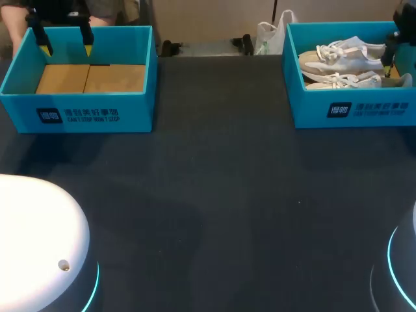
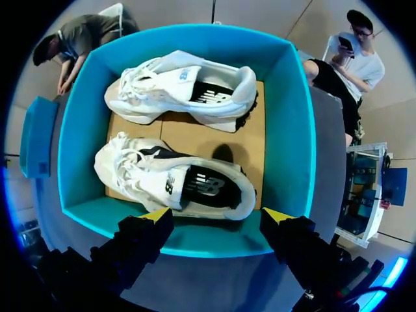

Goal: Take the shoe out of the shoebox, open the shoe tongue, remove and reinsert the insole, then place the shoe into the shoebox

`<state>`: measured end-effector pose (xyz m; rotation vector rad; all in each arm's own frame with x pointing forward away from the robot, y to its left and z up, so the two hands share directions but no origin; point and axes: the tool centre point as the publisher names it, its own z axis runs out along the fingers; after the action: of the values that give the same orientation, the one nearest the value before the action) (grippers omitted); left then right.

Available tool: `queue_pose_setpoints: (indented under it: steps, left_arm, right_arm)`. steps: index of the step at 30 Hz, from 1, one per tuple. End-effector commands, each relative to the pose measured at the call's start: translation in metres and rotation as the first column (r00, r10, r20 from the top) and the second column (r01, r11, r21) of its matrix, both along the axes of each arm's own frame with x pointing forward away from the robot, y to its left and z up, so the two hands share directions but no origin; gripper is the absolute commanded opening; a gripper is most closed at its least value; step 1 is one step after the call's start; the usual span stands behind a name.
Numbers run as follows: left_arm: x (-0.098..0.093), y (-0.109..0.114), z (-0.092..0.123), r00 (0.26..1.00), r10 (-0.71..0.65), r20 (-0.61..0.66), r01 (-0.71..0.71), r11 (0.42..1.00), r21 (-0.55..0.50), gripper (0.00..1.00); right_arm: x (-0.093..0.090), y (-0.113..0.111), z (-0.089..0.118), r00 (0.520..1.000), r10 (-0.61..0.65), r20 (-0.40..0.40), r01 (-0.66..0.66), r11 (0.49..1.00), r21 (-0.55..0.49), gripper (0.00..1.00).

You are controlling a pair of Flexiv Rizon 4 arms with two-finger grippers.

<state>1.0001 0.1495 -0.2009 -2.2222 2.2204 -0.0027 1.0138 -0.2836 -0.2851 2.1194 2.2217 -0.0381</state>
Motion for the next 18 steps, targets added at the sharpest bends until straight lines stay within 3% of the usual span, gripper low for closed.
queue_pose_setpoints:
  steps: [1, 5, 9, 18]
  left_arm:
    - [0.0, 0.0, 0.001, 1.0, 0.0, 0.0, 0.0, 1.0, 0.001, 1.0]
    - [0.0, 0.0, 0.001, 1.0, 0.0, 0.0, 0.0, 1.0, 0.001, 1.0]
    - [0.0, 0.0, 0.001, 1.0, 0.0, 0.0, 0.0, 1.0, 0.001, 1.0]
    - [0.0, 0.0, 0.001, 1.0, 0.0, 0.0, 0.0, 1.0, 0.001, 1.0]
  right_arm:
    - [0.01, -0.009, -0.013, 1.0, -0.013, -0.021, 0.013, 1.0, 0.014, 0.89]
    - [0.012, -0.015, -0.02, 0.999, -0.019, -0.027, 0.019, 1.0, 0.013, 0.89]
    - [0.013, -0.019, -0.026, 0.999, -0.026, -0.033, 0.027, 0.999, 0.023, 0.82]
    - [0.01, -0.029, -0.039, 0.998, -0.041, -0.057, 0.042, 0.999, 0.023, 0.82]
